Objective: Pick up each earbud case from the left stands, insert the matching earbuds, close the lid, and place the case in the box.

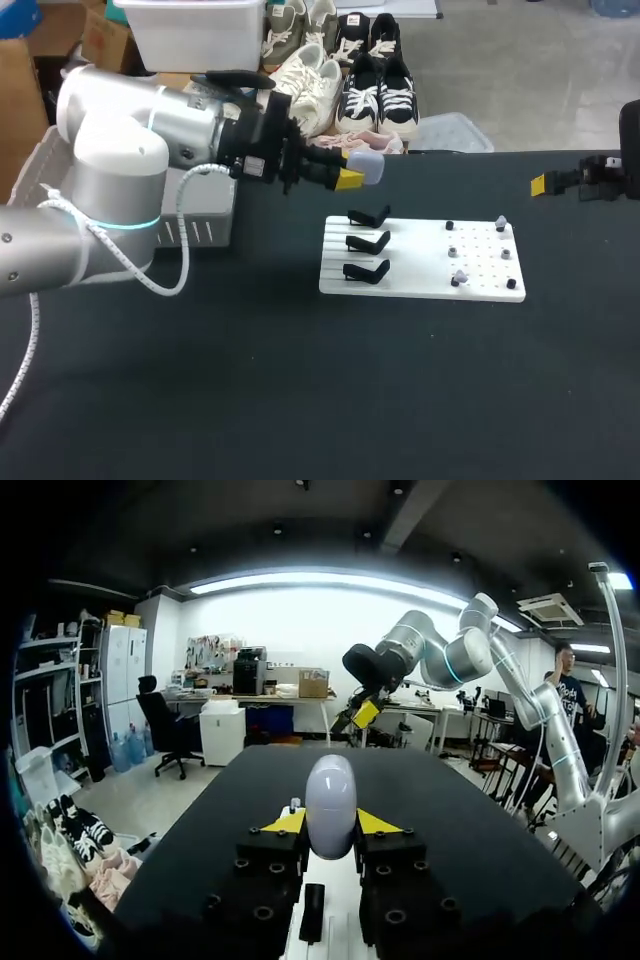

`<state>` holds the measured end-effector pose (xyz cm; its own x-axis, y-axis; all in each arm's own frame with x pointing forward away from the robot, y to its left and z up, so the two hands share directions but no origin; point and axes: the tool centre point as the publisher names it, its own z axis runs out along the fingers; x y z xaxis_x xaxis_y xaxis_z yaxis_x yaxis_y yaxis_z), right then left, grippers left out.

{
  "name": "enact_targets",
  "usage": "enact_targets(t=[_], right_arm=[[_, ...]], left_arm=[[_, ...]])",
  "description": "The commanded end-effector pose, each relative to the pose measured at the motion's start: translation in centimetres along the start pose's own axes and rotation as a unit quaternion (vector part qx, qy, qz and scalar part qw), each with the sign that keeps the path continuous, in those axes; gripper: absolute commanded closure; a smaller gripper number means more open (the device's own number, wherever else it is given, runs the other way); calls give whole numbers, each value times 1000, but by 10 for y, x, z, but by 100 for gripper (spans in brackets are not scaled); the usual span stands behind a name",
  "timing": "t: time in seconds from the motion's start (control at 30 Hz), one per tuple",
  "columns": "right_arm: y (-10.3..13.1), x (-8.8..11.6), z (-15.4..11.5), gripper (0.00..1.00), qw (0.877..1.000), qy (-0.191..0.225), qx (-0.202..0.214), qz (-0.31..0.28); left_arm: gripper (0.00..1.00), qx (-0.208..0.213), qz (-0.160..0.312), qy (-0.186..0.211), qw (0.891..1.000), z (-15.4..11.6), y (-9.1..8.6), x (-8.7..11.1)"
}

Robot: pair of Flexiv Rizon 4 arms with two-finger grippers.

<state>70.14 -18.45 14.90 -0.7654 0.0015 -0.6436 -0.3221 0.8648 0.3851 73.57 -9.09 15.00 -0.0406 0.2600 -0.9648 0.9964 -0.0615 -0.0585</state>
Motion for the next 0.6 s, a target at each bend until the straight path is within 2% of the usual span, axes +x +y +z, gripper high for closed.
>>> enact_targets(t=[0.03, 0.37, 0.6], right_arm=[[0, 0, 0, 0, 1000, 0, 0, 0], [0, 0, 0, 0, 1000, 0, 0, 0], [0, 0, 0, 0, 1000, 0, 0, 0]], left_arm=[[100, -93, -4, -4, 996, -3, -23, -6], [100, -99, -9, -6, 995, -3, -44, -12], [100, -99, -9, -6, 995, -3, -44, -12]])
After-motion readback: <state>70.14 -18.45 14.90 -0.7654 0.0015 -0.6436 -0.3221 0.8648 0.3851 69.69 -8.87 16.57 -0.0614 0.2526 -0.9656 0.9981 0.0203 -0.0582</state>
